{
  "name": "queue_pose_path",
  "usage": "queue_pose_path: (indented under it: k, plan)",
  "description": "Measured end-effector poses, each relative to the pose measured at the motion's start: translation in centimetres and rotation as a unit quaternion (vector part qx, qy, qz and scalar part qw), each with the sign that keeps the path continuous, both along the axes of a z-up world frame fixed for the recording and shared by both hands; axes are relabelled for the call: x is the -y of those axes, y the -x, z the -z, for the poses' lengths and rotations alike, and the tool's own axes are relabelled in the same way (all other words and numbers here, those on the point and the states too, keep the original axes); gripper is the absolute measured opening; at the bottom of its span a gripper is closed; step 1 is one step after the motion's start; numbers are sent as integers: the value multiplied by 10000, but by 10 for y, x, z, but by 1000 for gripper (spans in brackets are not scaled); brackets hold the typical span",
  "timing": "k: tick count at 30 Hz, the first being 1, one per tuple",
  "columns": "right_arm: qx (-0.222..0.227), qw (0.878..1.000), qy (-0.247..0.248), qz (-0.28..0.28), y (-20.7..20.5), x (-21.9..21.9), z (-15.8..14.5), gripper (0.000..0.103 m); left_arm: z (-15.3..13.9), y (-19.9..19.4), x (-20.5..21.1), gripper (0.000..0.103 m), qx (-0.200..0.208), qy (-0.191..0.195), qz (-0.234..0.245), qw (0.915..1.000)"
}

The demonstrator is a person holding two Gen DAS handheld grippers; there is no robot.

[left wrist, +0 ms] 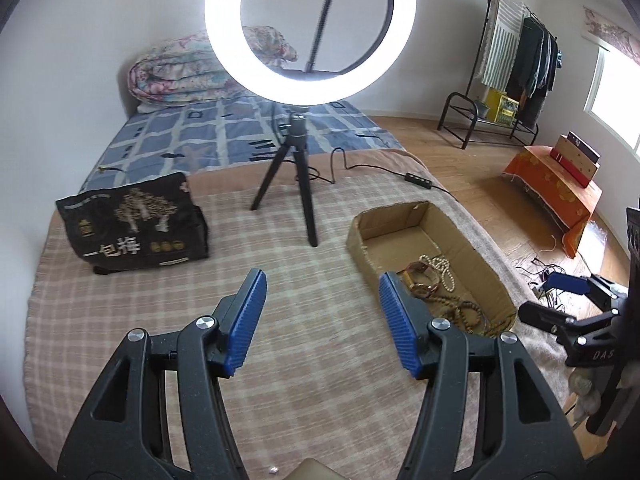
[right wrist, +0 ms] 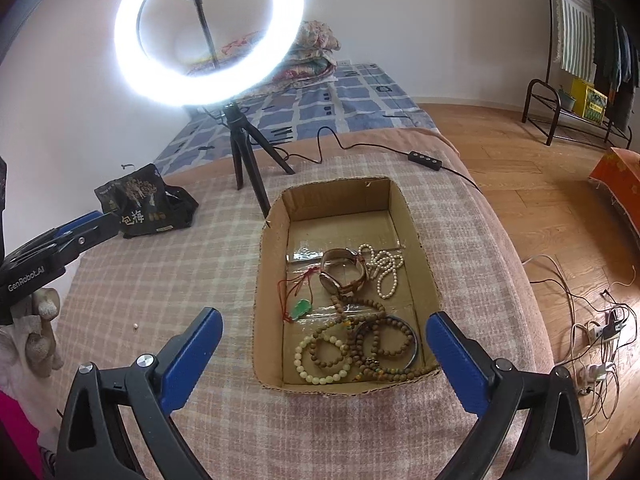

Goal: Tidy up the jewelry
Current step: 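Move both open grippers back over the small pearl earrings on the blanket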

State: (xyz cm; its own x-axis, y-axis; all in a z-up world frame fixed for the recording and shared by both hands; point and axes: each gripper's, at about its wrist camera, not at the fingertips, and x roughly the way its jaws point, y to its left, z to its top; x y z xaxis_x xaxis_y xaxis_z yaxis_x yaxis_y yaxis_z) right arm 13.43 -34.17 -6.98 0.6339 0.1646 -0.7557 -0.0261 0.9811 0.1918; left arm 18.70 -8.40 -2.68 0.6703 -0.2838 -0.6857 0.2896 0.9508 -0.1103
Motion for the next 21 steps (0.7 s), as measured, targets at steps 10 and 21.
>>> queue_pose_path:
  k: [10, 21]
  plan:
    - [194, 9989, -190, -391, 14, -40, 0, 103, 29, 17, -69, 61, -254, -132, -277, 9992]
    - [242, 9919, -231, -1227, 36, -116, 22, 102, 66, 19, -129, 60, -650, 30, -569, 9963]
